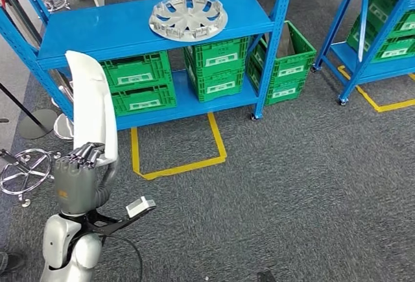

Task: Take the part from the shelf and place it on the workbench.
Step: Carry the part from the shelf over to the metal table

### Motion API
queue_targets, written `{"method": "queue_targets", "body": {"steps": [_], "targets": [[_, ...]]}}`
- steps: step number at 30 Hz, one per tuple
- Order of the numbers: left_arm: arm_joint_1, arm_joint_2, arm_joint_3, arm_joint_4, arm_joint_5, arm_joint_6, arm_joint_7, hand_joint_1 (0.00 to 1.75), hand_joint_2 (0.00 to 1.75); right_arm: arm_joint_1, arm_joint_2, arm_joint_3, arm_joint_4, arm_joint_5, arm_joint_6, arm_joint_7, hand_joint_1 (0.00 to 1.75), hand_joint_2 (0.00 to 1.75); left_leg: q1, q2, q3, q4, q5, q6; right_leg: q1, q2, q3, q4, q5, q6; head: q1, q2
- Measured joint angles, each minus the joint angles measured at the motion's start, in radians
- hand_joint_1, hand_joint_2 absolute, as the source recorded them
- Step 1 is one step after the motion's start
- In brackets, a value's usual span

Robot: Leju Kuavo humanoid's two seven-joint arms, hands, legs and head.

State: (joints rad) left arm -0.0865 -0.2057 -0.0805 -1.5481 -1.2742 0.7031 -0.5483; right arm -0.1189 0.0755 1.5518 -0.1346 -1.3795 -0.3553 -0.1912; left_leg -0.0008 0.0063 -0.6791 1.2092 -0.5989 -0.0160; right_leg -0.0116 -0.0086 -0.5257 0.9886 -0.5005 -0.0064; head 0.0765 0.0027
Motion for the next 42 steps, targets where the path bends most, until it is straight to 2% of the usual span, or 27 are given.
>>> {"method": "queue_targets", "body": {"steps": [1, 3, 5, 7, 9, 11, 12, 13, 15, 16, 17, 18, 20, 21, 23, 24, 26, 28, 30, 31, 32, 33, 34, 36, 38, 41, 42], "targets": [[0.0, 0.0, 0.0, 0.002, 0.0, 0.0, 0.0, 1.75, 1.75, 0.0, 0.0, 0.0, 0.0, 0.0, 0.0, 0.0, 0.0, 0.0, 0.002, 0.0, -0.001, 0.054, -0.015, -0.002, 0.0, -0.001, -0.018, 0.003, 0.013, 0.0, 0.0, 0.0], [0.0, 0.001, 0.0, 0.005, 0.002, 0.0, 0.002, 1.75, 1.75, 0.0, 0.0, 0.0, 0.0, 0.0, -0.001, 0.0, 0.0, 0.0, 0.004, 0.0, 0.025, 0.091, 0.027, -0.003, 0.001, -0.002, -0.059, 0.014, 0.037, 0.001, -0.001, 0.0], [-0.001, 0.0, 0.0, 0.006, 0.005, 0.0, 0.002, 1.75, 1.75, -0.001, 0.0, 0.0, 0.0, 0.0, -0.003, 0.0, 0.0, 0.0, 0.004, -0.001, 0.11, -0.001, 0.076, 0.004, 0.001, -0.002, -0.094, 0.025, 0.057, 0.005, -0.001, 0.0], [-0.004, -0.002, 0.0, 0.006, 0.008, 0.0, 0.003, 1.75, 1.75, -0.001, 0.0, 0.0, 0.0, 0.0, -0.006, -0.001, 0.0, 0.0, 0.001, -0.003, 0.214, -0.153, 0.059, 0.014, 0.003, 0.0, -0.113, 0.03, 0.076, 0.014, 0.0, 0.0], [-0.006, -0.004, 0.001, 0.006, 0.011, 0.0, 0.004, 1.75, 1.75, -0.002, 0.0, 0.0, 0.0, 0.0, -0.008, -0.001, 0.0, 0.0, -0.005, -0.004, 0.256, -0.234, 0.037, 0.024, 0.002, 0.0, -0.119, 0.023, 0.102, 0.024, 0.0, 0.0], [-0.006, -0.005, 0.001, 0.007, 0.013, 0.0, 0.008, 1.75, 1.75, 0.001, 0.0, 0.0, 0.0, 0.0, -0.009, 0.0, 0.0, 0.0, -0.004, -0.001, 0.238, -0.246, 0.059, 0.037, -0.001, 0.001, -0.129, 0.016, 0.11, 0.036, -0.001, 0.0], [-0.005, -0.006, 0.001, 0.008, 0.014, 0.0, 0.01, 1.75, 1.75, 0.003, 0.0, 0.0, 0.0, 0.0, -0.009, 0.001, 0.0, 0.0, -0.003, 0.0, 0.223, -0.25, 0.075, 0.046, -0.001, 0.003, -0.138, 0.027, 0.085, 0.041, 0.0, 0.0], [-0.005, -0.007, 0.002, 0.009, 0.016, 0.0, 0.011, 1.75, 1.75, 0.005, 0.0, 0.0, 0.001, 0.0, -0.009, 0.001, 0.0, 0.0, 0.0, 0.002, 0.205, -0.253, 0.091, 0.052, -0.001, 0.005, -0.15, 0.056, 0.039, 0.044, 0.002, 0.0], [-0.004, -0.008, 0.003, 0.011, 0.019, 0.0, 0.011, 1.75, 1.75, 0.006, 0.0, 0.0, 0.001, 0.003, -0.009, 0.002, 0.0, 0.0, -0.002, 0.003, 0.167, -0.251, 0.121, 0.06, -0.001, 0.007, -0.17, 0.169, -0.073, 0.049, 0.006, 0.0], [-0.003, -0.009, 0.003, 0.012, 0.021, 0.0, 0.012, 1.75, 1.75, 0.005, 0.0, 0.0, 0.001, 0.004, -0.009, 0.002, 0.0, 0.0, -0.004, 0.004, 0.148, -0.249, 0.135, 0.06, -0.001, 0.007, -0.175, 0.234, -0.1, 0.051, 0.007, 0.0], [-0.002, -0.009, 0.004, 0.013, 0.023, 0.0, 0.012, 1.75, 1.75, 0.005, 0.0, 0.0, 0.001, 0.005, -0.009, 0.002, 0.0, 0.0, -0.005, 0.005, 0.128, -0.246, 0.15, 0.06, -0.001, 0.007, -0.171, 0.285, -0.096, 0.053, 0.006, 0.0], [-0.001, -0.009, 0.004, 0.015, 0.025, 0.0, 0.012, 1.75, 1.75, 0.004, 0.0, 0.0, 0.001, 0.006, -0.009, 0.002, 0.0, 0.0, -0.006, 0.006, 0.108, -0.242, 0.163, 0.059, -0.001, 0.007, -0.158, 0.311, -0.067, 0.053, 0.007, 0.0], [-0.001, -0.008, 0.005, 0.018, 0.03, 0.0, 0.012, 1.75, 1.75, 0.004, 0.0, 0.0, 0.001, 0.008, -0.01, 0.002, 0.0, 0.0, -0.006, 0.007, 0.07, -0.229, 0.185, 0.054, -0.001, 0.007, -0.087, 0.261, -0.005, 0.052, 0.007, 0.0], [0.0, -0.008, 0.005, 0.019, 0.034, 0.0, 0.012, 1.75, 1.75, 0.003, 0.0, 0.0, 0.001, 0.01, -0.01, 0.003, 0.0, 0.0, -0.007, 0.006, 0.055, -0.22, 0.194, 0.05, 0.0, 0.007, -0.025, 0.185, -0.007, 0.05, 0.007, 0.0], [-0.001, -0.008, 0.005, 0.02, 0.042, 0.0, 0.012, 1.75, 1.75, -0.001, 0.0, 0.0, 0.001, 0.015, -0.01, 0.003, 0.0, 0.0, -0.01, 0.005, 0.035, -0.208, 0.21, 0.041, 0.001, 0.008, 0.08, 0.028, -0.056, 0.043, 0.007, 0.0], [-0.002, -0.007, 0.005, 0.021, 0.045, 0.0, 0.012, 1.75, 1.75, -0.003, 0.0, 0.0, 0.001, 0.016, -0.011, 0.003, 0.0, 0.0, -0.01, 0.005, 0.031, -0.206, 0.218, 0.036, 0.003, 0.008, 0.104, -0.017, -0.076, 0.037, 0.007, 0.0], [-0.002, -0.006, 0.004, 0.024, 0.05, 0.0, 0.012, 1.75, 1.75, 0.0, 0.0, 0.0, 0.001, 0.018, -0.01, 0.004, 0.0, 0.0, -0.007, 0.005, 0.026, -0.207, 0.233, 0.025, 0.005, 0.007, 0.097, -0.029, -0.074, 0.022, 0.006, 0.0], [0.0, -0.004, 0.003, 0.028, 0.054, 0.0, 0.012, 1.75, 1.75, 0.004, 0.0, 0.0, 0.001, 0.018, -0.009, 0.005, 0.0, 0.0, -0.003, 0.002, 0.012, -0.17, 0.186, 0.013, 0.003, 0.003, 0.081, -0.029, -0.055, 0.009, 0.002, 0.0], [0.001, -0.001, 0.003, 0.032, 0.056, 0.0, 0.012, 1.75, 1.75, 0.005, 0.0, 0.001, 0.001, 0.019, -0.009, 0.006, 0.0, 0.0, 0.0, 0.0, -0.018, -0.059, 0.087, 0.002, 0.002, 0.001, 0.062, -0.028, -0.034, 0.001, -0.003, 0.0], [0.002, 0.0, 0.003, 0.033, 0.056, 0.0, 0.012, 1.75, 1.75, 0.005, 0.0, 0.001, 0.001, 0.02, -0.009, 0.006, 0.0, 0.0, 0.001, 0.0, -0.031, 0.007, 0.054, 0.0, 0.002, 0.001, 0.052, -0.027, -0.024, 0.0, -0.005, 0.0], [0.003, 0.001, 0.003, 0.035, 0.056, 0.0, 0.012, 1.75, 1.75, 0.005, 0.0, 0.001, 0.001, 0.02, -0.009, 0.006, 0.0, 0.0, 0.002, 0.0, -0.038, 0.056, 0.045, -0.001, 0.002, 0.001, 0.042, -0.025, -0.015, 0.0, -0.004, 0.0], [0.004, 0.002, 0.003, 0.036, 0.056, 0.0, 0.012, 1.75, 1.75, 0.006, 0.0, 0.001, 0.001, 0.021, -0.009, 0.005, 0.0, 0.0, 0.002, 0.0, -0.031, 0.076, 0.057, 0.0, 0.003, 0.0, 0.032, -0.022, -0.007, 0.0, -0.005, 0.0], [0.004, 0.003, 0.003, 0.036, 0.056, 0.0, 0.012, 1.75, 1.75, 0.006, 0.0, 0.001, 0.001, 0.022, -0.008, 0.005, 0.0, 0.0, 0.001, 0.0, -0.005, 0.053, 0.082, 0.003, 0.004, 0.001, 0.021, -0.019, 0.0, 0.0, -0.004, 0.0], [0.004, 0.004, 0.003, 0.037, 0.055, 0.0, 0.012, 1.75, 1.75, 0.006, 0.0, 0.001, 0.001, 0.023, -0.008, 0.003, 0.0, 0.0, -0.002, -0.001, 0.086, -0.078, 0.122, 0.019, 0.007, 0.001, 0.004, -0.011, 0.007, 0.002, -0.004, 0.0], [0.003, 0.004, 0.003, 0.037, 0.055, 0.0, 0.012, 1.75, 1.75, 0.004, 0.001, 0.001, 0.001, 0.024, -0.008, 0.002, 0.0, 0.0, -0.006, -0.002, 0.152, -0.187, 0.125, 0.033, 0.009, 0.001, -0.005, -0.006, 0.013, 0.009, -0.004, 0.0], [0.002, 0.005, 0.003, 0.037, 0.054, 0.0, 0.012, 1.75, 1.75, 0.004, 0.001, 0.001, 0.001, 0.025, -0.007, 0.001, 0.0, 0.0, -0.006, -0.001, 0.159, -0.225, 0.122, 0.042, 0.009, 0.0, -0.019, -0.002, 0.021, 0.027, -0.004, 0.0], [0.002, 0.005, 0.003, 0.037, 0.054, 0.0, 0.012, 1.75, 1.75, 0.004, 0.001, 0.001, 0.001, 0.025, -0.006, 0.001, 0.0, 0.0, -0.004, 0.0, 0.157, -0.232, 0.126, 0.047, 0.009, 0.001, -0.028, 0.01, 0.01, 0.031, -0.003, 0.0]]}}
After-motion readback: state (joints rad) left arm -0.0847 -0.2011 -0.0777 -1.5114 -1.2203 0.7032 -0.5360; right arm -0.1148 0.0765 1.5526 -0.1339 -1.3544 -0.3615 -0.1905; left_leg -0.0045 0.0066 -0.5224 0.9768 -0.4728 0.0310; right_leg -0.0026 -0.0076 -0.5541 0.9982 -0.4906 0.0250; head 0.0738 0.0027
